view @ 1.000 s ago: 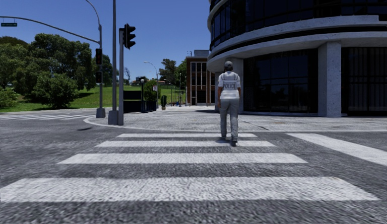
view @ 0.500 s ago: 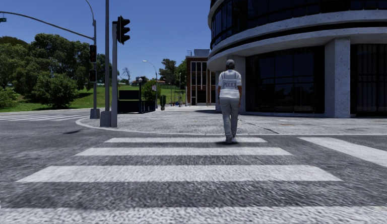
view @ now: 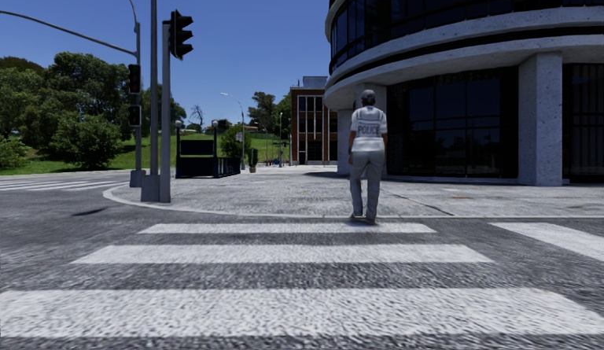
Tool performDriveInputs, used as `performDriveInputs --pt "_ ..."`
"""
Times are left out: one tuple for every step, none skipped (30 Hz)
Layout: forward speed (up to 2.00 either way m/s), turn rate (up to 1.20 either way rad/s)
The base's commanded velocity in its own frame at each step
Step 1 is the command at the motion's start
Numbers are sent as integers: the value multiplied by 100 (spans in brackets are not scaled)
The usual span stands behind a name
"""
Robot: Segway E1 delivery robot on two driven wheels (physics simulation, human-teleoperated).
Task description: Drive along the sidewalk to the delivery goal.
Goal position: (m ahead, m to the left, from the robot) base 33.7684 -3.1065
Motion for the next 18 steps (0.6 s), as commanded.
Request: performDriveInputs --pt "117 0" --pt "117 0" --pt "117 0" --pt "117 0" --pt "117 0" --pt "117 0" --pt "117 0" --pt "117 0" --pt "117 0" --pt "117 0" --pt "116 0" --pt "116 0" --pt "116 0" --pt "116 0" --pt "116 0" --pt "116 0" --pt "116 0" --pt "116 0"
